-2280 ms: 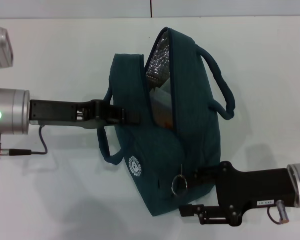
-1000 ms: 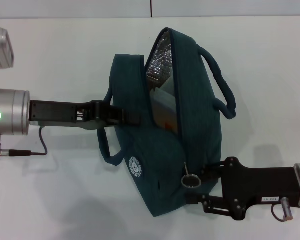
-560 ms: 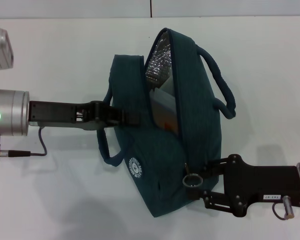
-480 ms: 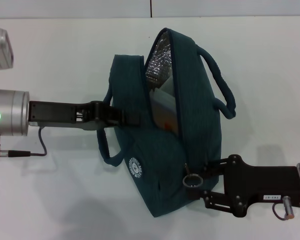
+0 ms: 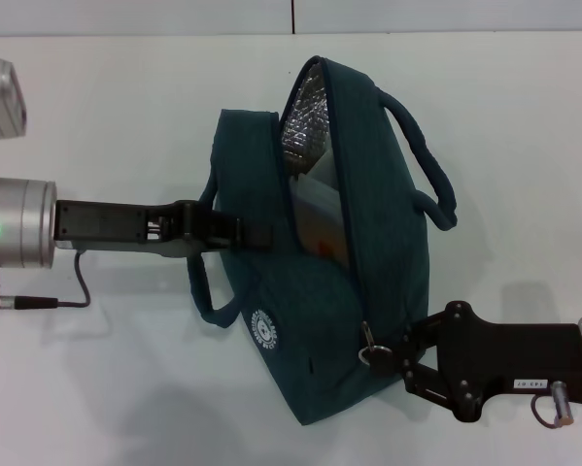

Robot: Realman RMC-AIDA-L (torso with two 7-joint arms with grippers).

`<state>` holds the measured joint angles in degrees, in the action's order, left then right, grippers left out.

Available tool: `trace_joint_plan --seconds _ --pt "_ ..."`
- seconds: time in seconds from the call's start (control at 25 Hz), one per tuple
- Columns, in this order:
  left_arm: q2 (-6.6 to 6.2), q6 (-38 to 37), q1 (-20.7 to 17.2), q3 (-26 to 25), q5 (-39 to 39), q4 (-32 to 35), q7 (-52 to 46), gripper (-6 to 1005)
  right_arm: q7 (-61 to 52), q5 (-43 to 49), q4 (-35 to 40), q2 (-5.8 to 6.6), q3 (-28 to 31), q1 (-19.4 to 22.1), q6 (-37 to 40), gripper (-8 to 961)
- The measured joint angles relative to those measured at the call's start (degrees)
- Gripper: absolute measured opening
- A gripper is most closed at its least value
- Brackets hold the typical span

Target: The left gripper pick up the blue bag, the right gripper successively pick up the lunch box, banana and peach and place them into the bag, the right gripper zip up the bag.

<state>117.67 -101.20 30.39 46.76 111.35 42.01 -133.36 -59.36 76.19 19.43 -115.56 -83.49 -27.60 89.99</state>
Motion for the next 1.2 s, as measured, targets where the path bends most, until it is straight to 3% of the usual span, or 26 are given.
trace_joint_plan --seconds 0.08,0.64,0.92,1.2 --pt "0.01 0.0 0.0 0.0 0.0 0.0 0.01 50 -0.01 0.0 -0.04 0.0 0.0 0.02 -0.02 86" --pt "-0.07 0.01 -0.2 0.0 0.0 0.0 0.21 50 0.34 0.07 1.67 0.16 1.89 2.41 0.78 5" --pt "-0.02 0.05 -0.4 -0.09 0.0 0.01 0.21 50 0.48 0.02 7.49 0.25 4.79 5.67 5.11 7" --pt "0.37 0.04 -0.72 -2.3 -0.11 -0.95 4.37 57 0.54 0.0 8.45 0.24 6.11 5.07 5.85 8"
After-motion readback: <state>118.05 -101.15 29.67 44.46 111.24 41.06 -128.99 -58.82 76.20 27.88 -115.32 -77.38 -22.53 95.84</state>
